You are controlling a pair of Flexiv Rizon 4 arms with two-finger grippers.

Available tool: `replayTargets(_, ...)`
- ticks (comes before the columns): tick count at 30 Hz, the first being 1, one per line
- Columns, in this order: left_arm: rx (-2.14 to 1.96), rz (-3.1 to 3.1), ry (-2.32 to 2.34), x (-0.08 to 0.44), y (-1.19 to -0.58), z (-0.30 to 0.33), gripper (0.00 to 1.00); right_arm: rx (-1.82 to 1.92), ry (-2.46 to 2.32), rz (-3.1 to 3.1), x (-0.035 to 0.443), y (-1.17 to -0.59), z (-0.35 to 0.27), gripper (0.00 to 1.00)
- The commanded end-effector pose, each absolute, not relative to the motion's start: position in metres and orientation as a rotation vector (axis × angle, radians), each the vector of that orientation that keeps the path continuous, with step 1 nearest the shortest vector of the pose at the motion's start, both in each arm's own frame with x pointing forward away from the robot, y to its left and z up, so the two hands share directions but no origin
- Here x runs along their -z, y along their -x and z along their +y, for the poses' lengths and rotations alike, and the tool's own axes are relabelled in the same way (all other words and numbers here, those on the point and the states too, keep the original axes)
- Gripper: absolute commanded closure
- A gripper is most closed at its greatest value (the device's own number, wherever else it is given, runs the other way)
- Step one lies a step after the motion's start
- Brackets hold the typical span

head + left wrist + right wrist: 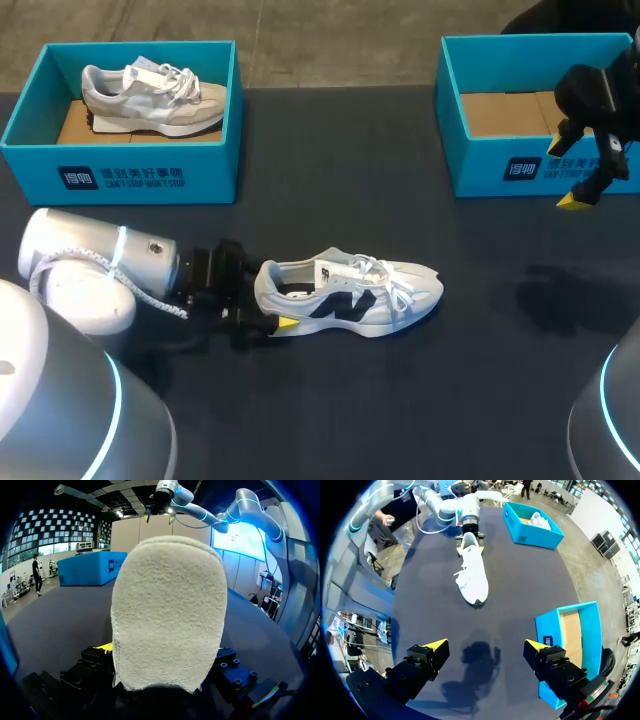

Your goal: Take the shoe out of the shoebox, open the shoe tongue, remove and reinsert the insole, then place the shoe into the shoebox

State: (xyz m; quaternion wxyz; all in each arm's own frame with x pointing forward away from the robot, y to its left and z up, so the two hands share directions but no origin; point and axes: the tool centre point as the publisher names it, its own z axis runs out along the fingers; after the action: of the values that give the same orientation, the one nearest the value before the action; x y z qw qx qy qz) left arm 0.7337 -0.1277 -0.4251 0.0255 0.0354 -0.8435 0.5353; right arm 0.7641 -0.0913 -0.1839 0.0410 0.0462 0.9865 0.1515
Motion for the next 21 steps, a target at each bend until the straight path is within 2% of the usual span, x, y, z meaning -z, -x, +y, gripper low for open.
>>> replayTargets(1, -1.642, -2.609, -0.102, 0.4288, -0.7355, -0.1292, 0.39, -0.460, -0.143, 3.022, 0.1843, -0.7645, -0.0907, 0.00)
replayTargets(3, -1.641, -2.609, -0.097, 0.4286, -0.7356, -0.1293, 0.52, -0.460, -0.143, 3.022, 0.1843, -0.7645, -0.0907, 0.00)
replayTargets(8, -1.635, -2.609, -0.087, 0.4285, -0.7352, -0.1297, 0.68, -0.460, -0.143, 3.022, 0.1843, -0.7645, -0.0907, 0.00)
replayTargets(9, -1.635, -2.608, -0.087, 0.4286, -0.7349, -0.1295, 0.75, -0.460, -0.143, 3.022, 0.1843, -0.7645, -0.0907, 0.00)
replayTargets(10, -1.634, -2.608, -0.086, 0.4288, -0.7347, -0.1291, 0.78, -0.460, -0.143, 3.022, 0.1843, -0.7645, -0.0907, 0.00)
replayTargets(11, -1.632, -2.609, -0.085, 0.4292, -0.7346, -0.1287, 0.84, -0.460, -0.143, 3.022, 0.1843, -0.7645, -0.0907, 0.00)
replayTargets(12, -1.629, -2.609, -0.086, 0.4294, -0.7347, -0.1283, 0.95, -0.460, -0.143, 3.022, 0.1843, -0.7645, -0.0907, 0.00)
replayTargets(13, -1.627, -2.611, -0.087, 0.4295, -0.7346, -0.1278, 1.00, -0.460, -0.143, 3.022, 0.1843, -0.7645, -0.0907, 0.00)
replayTargets(21, -1.624, -2.608, -0.085, 0.4293, -0.7345, -0.1267, 1.00, -0.460, -0.143, 3.022, 0.1843, -0.7645, -0.0907, 0.00)
